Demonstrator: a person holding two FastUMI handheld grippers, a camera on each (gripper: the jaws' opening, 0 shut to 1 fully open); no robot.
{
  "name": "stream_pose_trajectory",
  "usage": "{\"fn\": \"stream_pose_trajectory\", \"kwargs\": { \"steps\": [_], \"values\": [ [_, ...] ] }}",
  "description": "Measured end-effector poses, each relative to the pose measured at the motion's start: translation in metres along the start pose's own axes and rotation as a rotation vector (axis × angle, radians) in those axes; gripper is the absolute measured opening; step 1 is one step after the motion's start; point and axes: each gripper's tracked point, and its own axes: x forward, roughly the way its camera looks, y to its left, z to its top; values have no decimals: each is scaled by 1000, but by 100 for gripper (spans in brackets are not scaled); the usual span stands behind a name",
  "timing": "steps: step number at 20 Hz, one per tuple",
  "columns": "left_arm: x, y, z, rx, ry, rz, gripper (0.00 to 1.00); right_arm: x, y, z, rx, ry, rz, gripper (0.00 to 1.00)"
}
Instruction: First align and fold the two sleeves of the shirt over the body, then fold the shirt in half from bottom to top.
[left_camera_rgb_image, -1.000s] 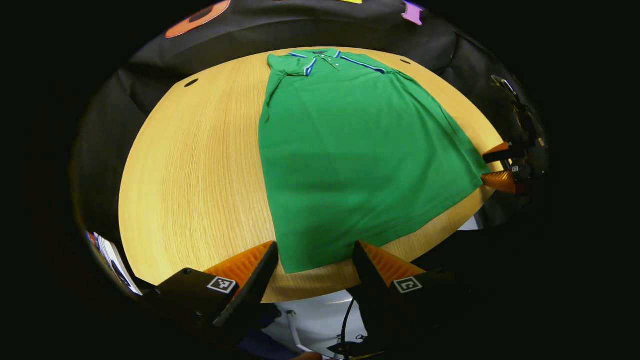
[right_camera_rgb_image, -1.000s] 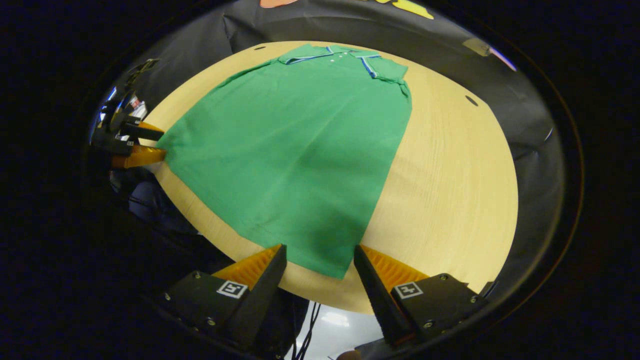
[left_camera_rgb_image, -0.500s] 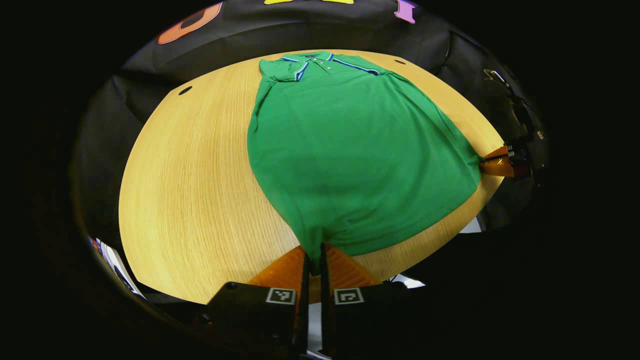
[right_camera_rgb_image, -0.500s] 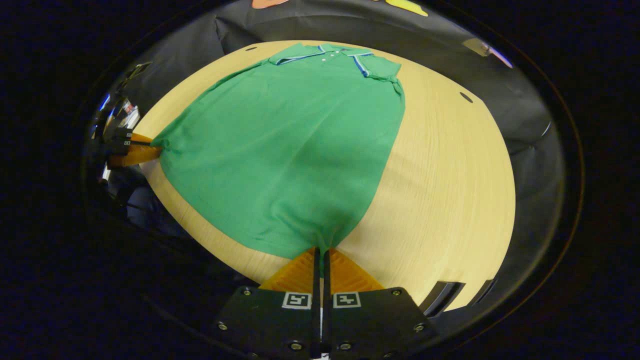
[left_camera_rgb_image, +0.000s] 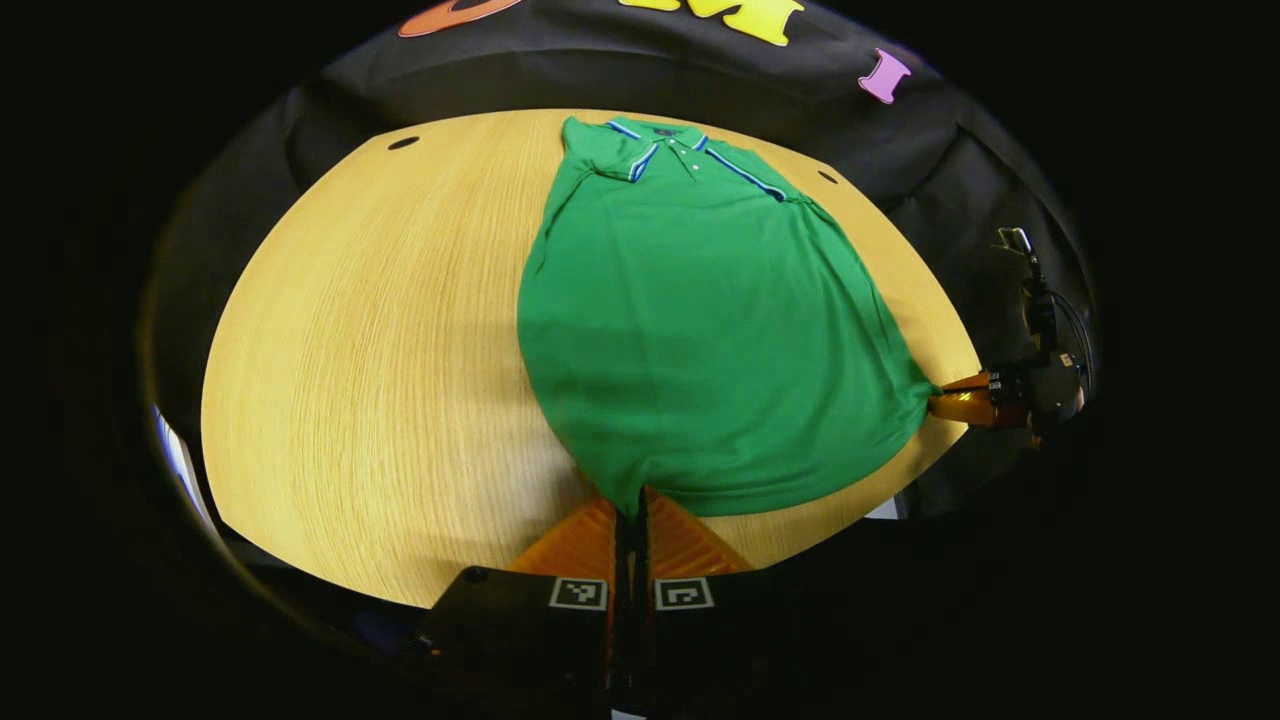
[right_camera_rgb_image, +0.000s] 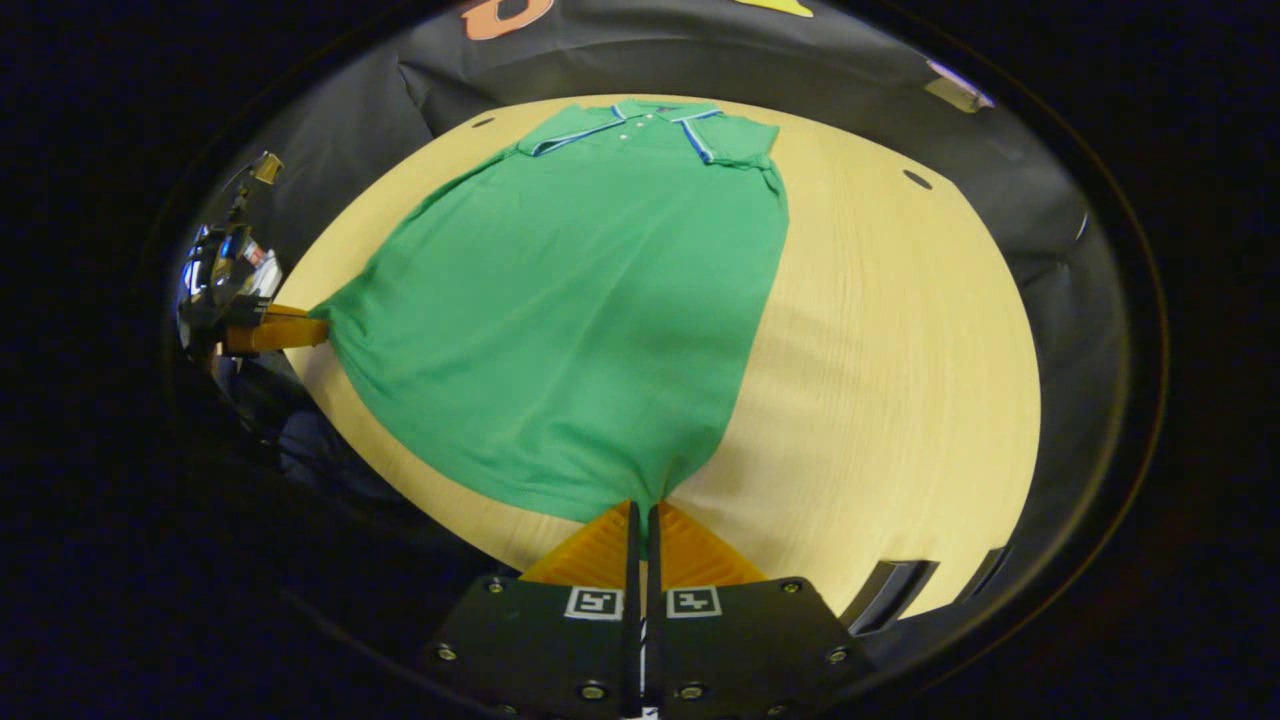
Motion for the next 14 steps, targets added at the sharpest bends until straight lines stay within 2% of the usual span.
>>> {"fn": "stream_pose_trajectory", "kwargs": {
  "steps": [7, 14],
  "values": [
    [-12, -13, 36, 88, -76, -53, 4, -18, -6, 25, 34, -54, 27, 2],
    [-19, -3, 76, 149, -117, -20, 3, -31, -22, 58, 94, -107, 29, 1]
  ]
}}
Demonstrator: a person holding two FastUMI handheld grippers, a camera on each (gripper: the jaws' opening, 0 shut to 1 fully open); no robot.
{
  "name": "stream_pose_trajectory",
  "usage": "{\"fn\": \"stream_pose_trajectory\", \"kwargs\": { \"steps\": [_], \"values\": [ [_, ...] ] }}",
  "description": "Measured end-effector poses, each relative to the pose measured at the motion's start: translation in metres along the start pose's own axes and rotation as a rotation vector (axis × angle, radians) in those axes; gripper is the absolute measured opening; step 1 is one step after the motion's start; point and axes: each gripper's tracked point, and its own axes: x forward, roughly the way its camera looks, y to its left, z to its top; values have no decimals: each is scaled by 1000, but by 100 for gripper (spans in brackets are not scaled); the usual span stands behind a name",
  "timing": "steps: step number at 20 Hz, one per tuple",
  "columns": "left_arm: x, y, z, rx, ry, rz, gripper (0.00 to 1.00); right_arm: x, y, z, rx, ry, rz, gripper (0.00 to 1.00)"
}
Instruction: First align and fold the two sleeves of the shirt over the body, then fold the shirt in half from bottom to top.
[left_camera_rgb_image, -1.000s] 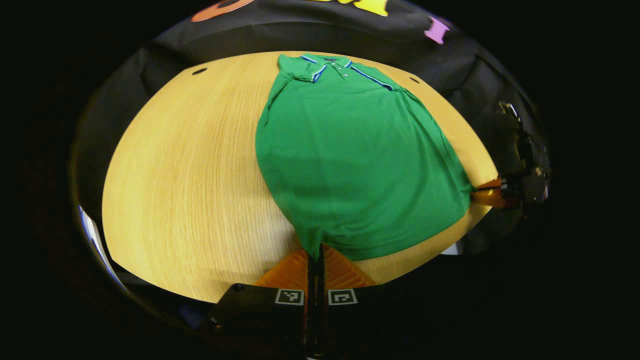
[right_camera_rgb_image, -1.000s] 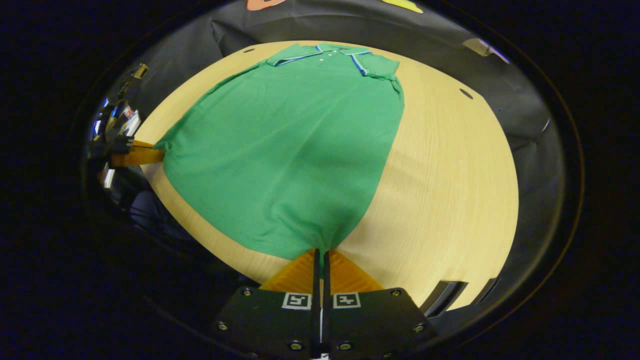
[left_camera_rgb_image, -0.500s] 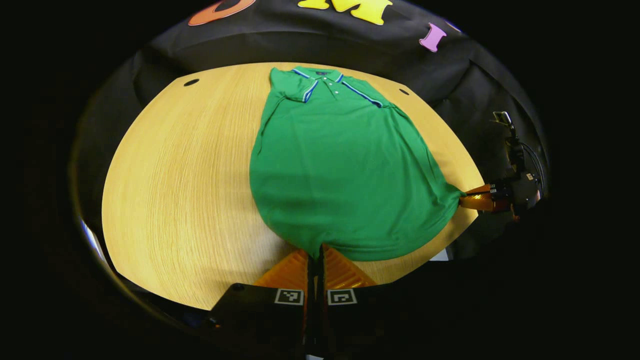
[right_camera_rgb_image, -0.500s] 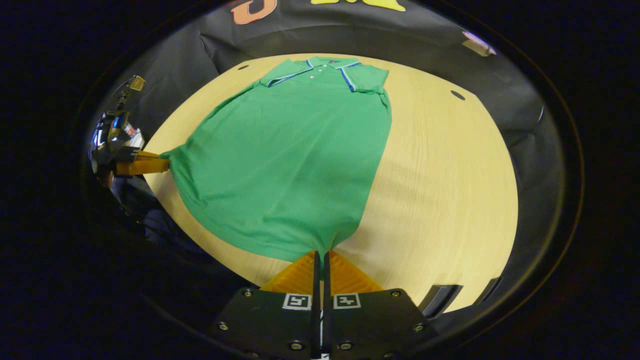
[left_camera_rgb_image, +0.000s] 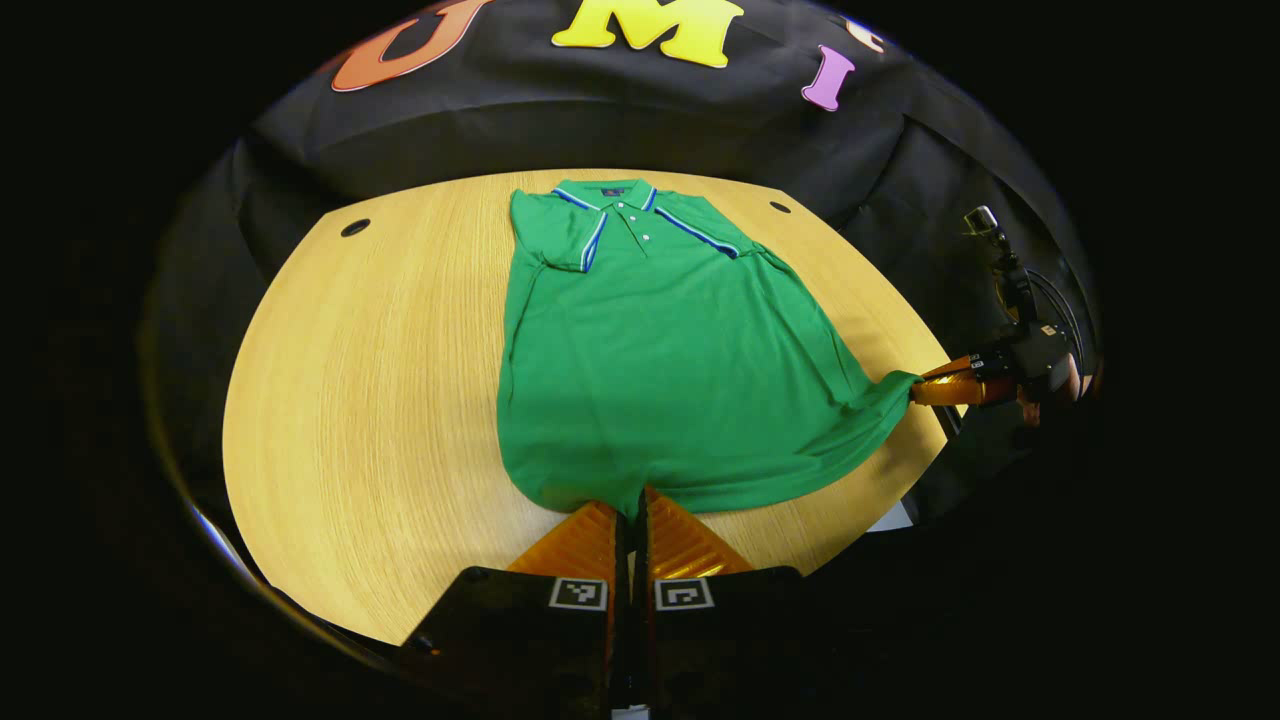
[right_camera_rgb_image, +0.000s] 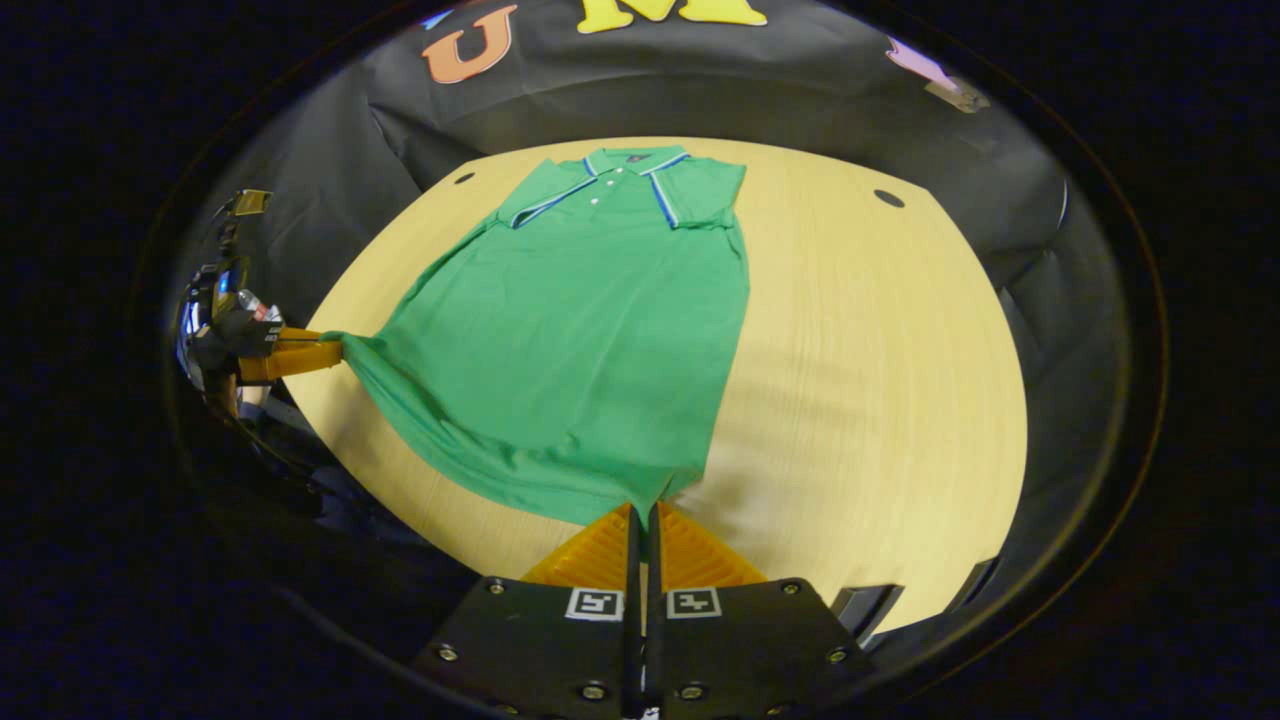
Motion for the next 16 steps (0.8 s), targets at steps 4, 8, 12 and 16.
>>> {"fn": "stream_pose_trajectory", "kwargs": {
  "steps": [4, 8, 12, 16],
  "values": [
    [-2, 2, 29, 11, -35, -2, 4, -7, -11, 34, 11, -51, -16, 1],
    [-1, 6, 57, 50, -68, 2, 4, -14, -17, 71, -9, -104, -27, 1],
    [-1, 9, 88, 85, -113, 6, 4, -22, -22, 110, -10, -160, -30, 2],
    [-4, 16, 119, 97, -159, 21, 3, -31, -27, 143, -11, -213, -42, 1]
  ]
}}
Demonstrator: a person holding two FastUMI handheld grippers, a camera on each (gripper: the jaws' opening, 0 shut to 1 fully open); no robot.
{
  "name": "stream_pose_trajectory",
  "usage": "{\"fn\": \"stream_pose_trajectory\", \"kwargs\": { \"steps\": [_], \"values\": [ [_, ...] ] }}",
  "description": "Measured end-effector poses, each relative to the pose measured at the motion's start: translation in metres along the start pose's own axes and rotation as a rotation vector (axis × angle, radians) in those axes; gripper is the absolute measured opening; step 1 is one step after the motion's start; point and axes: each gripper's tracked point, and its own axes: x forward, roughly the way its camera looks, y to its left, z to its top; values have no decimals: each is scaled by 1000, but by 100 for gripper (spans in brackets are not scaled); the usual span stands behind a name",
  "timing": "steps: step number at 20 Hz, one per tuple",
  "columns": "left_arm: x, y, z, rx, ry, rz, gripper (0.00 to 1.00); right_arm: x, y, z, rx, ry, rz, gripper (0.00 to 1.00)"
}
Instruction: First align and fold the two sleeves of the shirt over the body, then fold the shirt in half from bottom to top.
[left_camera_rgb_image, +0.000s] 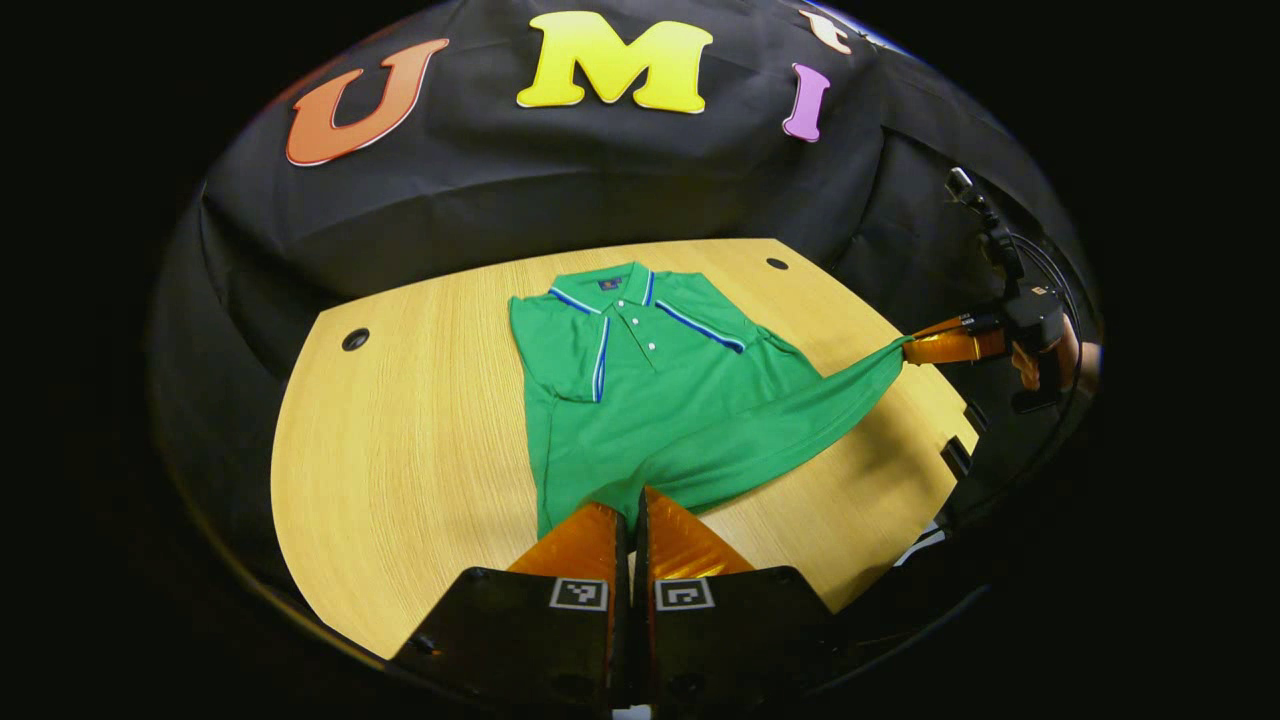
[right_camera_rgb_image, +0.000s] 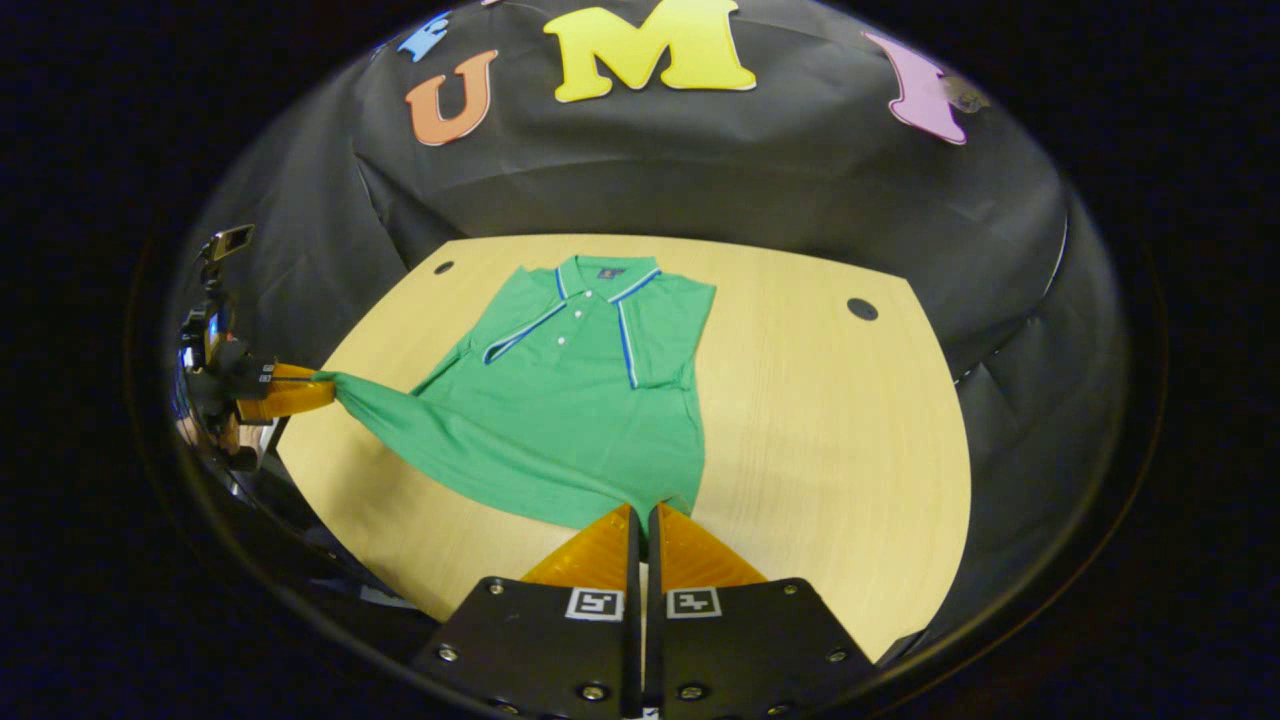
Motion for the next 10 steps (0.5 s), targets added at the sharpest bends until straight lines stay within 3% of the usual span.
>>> {"fn": "stream_pose_trajectory", "kwargs": {
  "steps": [10],
  "values": [
    [14, 29, 72, 38, -117, 49, 3, 6, -15, 71, 0, -95, -18, 1]
  ]
}}
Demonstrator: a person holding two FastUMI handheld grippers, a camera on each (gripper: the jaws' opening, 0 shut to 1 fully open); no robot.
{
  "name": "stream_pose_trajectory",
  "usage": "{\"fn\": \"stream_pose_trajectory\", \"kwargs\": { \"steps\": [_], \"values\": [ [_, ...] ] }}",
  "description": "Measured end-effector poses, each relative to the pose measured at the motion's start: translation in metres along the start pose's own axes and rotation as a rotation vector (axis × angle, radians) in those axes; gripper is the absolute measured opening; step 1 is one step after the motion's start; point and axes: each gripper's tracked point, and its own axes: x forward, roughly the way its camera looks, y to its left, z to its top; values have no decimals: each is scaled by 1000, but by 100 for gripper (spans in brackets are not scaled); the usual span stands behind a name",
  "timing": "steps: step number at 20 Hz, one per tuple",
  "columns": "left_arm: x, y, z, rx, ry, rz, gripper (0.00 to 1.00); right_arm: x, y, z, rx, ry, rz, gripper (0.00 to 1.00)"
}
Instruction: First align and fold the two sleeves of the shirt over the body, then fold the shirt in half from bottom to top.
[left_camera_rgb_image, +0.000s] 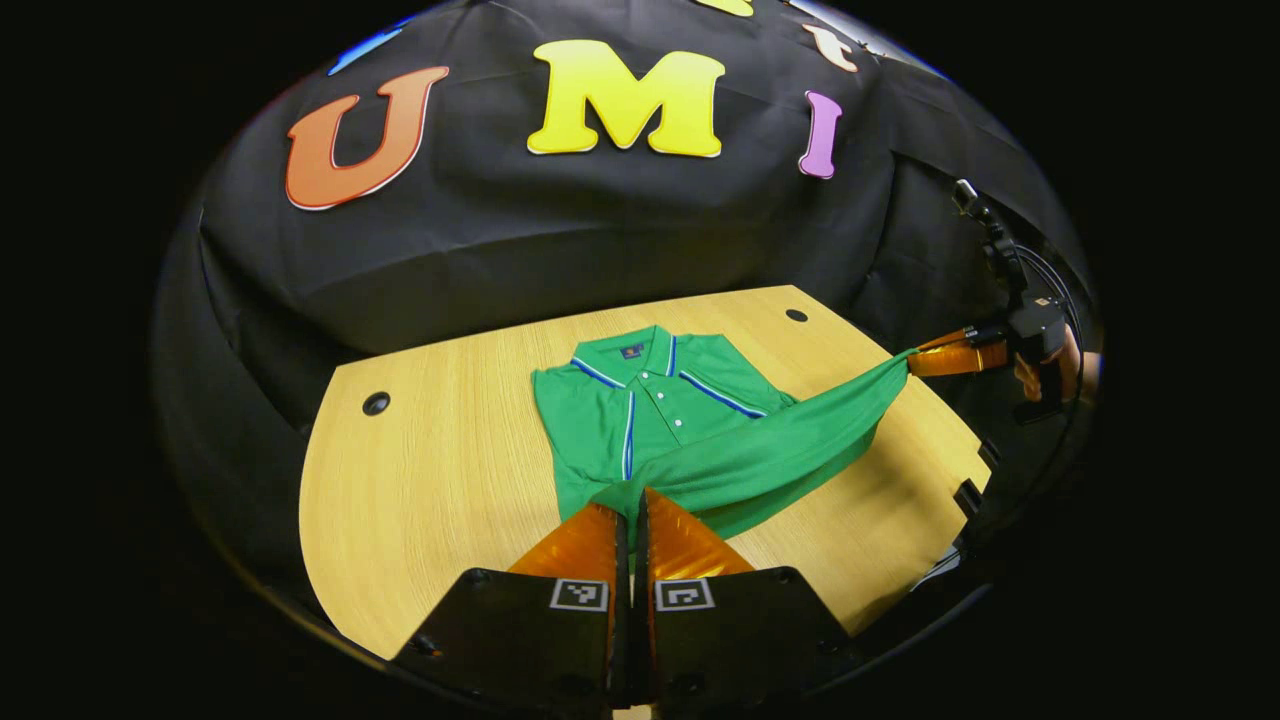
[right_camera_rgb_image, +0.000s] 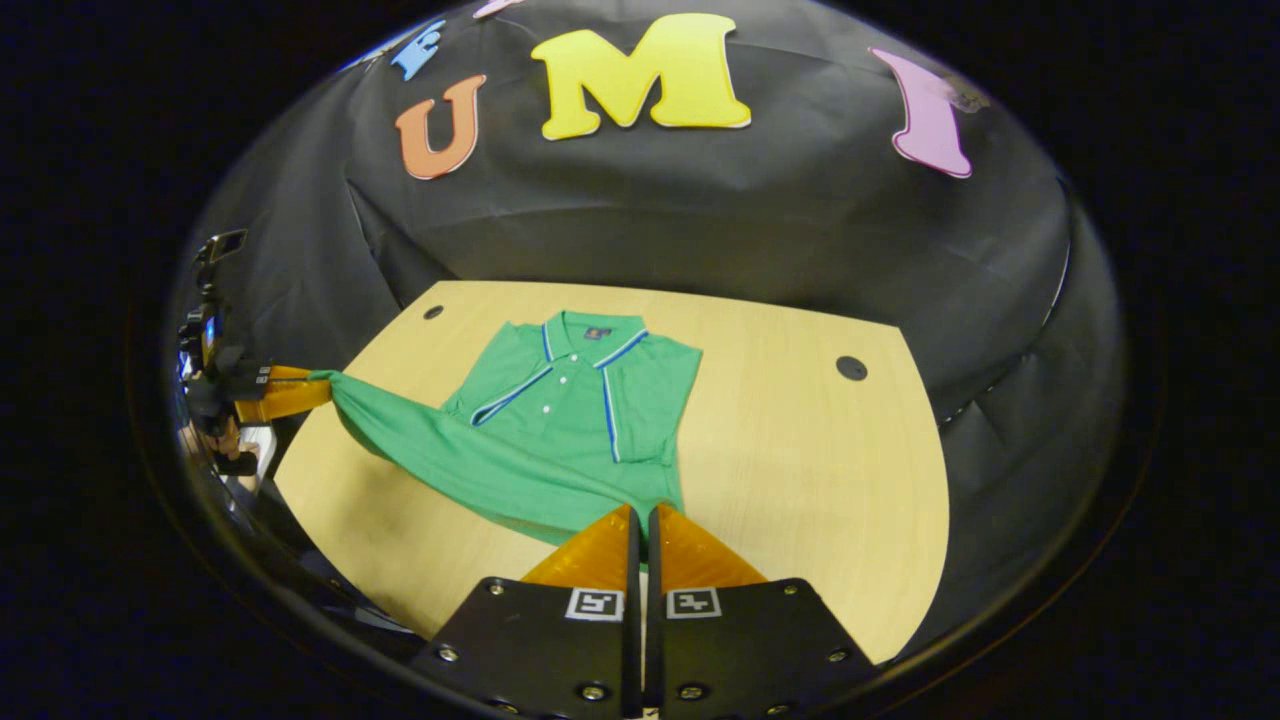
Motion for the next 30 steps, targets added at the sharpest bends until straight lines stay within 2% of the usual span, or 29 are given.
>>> {"fn": "stream_pose_trajectory", "kwargs": {
  "steps": [8, 18, 25, 30],
  "values": [
    [31, 30, 43, -9, -72, 53, 3, 26, -4, 64, 28, -81, -9, 1],
    [104, 66, 71, -60, -128, 99, 3, 95, -20, 121, 7, -143, -52, 1],
    [161, 91, 69, -26, -135, 114, 3, 163, -28, 130, 0, -132, -55, 1],
    [203, 103, 61, -52, -153, 125, 3, 206, -43, 121, 36, -117, -72, 1]
  ]
}}
